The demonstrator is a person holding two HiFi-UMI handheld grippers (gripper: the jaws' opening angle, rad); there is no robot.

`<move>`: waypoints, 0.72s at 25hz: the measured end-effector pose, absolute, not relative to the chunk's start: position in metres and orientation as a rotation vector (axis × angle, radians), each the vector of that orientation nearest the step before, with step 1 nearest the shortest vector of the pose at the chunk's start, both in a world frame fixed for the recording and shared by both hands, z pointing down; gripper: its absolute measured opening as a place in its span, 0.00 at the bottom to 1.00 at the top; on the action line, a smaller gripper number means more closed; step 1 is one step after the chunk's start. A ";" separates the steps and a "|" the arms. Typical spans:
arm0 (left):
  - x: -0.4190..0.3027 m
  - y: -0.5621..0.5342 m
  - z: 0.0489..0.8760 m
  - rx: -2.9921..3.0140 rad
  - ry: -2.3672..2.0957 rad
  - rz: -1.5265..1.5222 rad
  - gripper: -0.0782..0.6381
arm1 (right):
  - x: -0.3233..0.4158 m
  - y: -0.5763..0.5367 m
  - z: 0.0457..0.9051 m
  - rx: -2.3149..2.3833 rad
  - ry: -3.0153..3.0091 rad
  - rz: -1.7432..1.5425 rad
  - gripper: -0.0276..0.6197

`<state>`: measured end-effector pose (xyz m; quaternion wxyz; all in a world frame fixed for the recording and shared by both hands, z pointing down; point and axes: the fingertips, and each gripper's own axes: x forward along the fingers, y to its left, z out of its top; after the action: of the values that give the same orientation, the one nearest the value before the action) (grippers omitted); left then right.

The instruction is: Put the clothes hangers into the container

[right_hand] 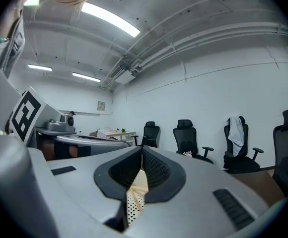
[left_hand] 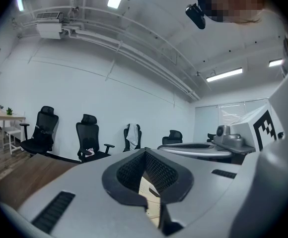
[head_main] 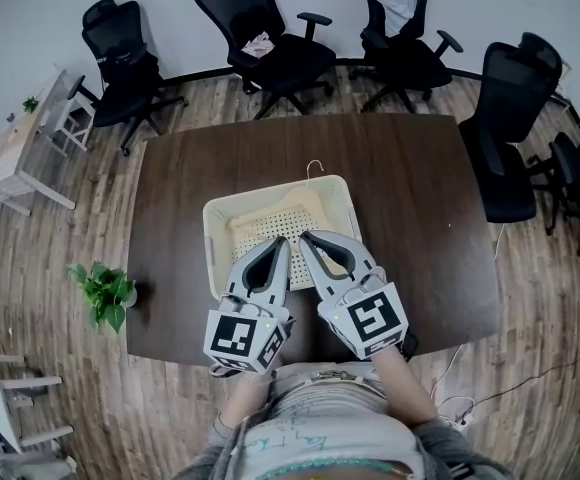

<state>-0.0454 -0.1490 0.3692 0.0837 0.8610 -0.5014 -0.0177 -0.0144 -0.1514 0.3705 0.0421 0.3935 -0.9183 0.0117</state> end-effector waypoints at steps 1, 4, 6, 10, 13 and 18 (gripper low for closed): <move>-0.045 -0.149 0.369 2.570 -1.496 -0.051 0.12 | -0.015 -0.151 0.371 1.203 -2.810 0.034 0.08; -0.045 -0.149 0.367 2.572 -1.493 -0.052 0.12 | -0.014 -0.152 0.371 1.198 -2.805 0.028 0.08; -0.044 -0.149 0.366 2.572 -1.490 -0.052 0.12 | -0.012 -0.154 0.370 1.201 -2.801 0.022 0.08; -0.038 -0.150 0.369 2.581 -1.466 -0.051 0.12 | -0.005 -0.154 0.372 1.202 -2.777 0.029 0.08; -0.032 -0.150 0.371 2.580 -1.452 -0.047 0.12 | 0.001 -0.154 0.375 1.207 -2.764 0.022 0.08; -0.025 -0.150 0.374 2.581 -1.453 -0.030 0.12 | 0.006 -0.153 0.377 1.200 -2.759 0.046 0.08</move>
<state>-0.0253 -0.1495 0.3735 0.0897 0.8678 -0.4887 -0.0100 0.0061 -0.1530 0.3768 0.0663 0.3980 -0.9149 0.0153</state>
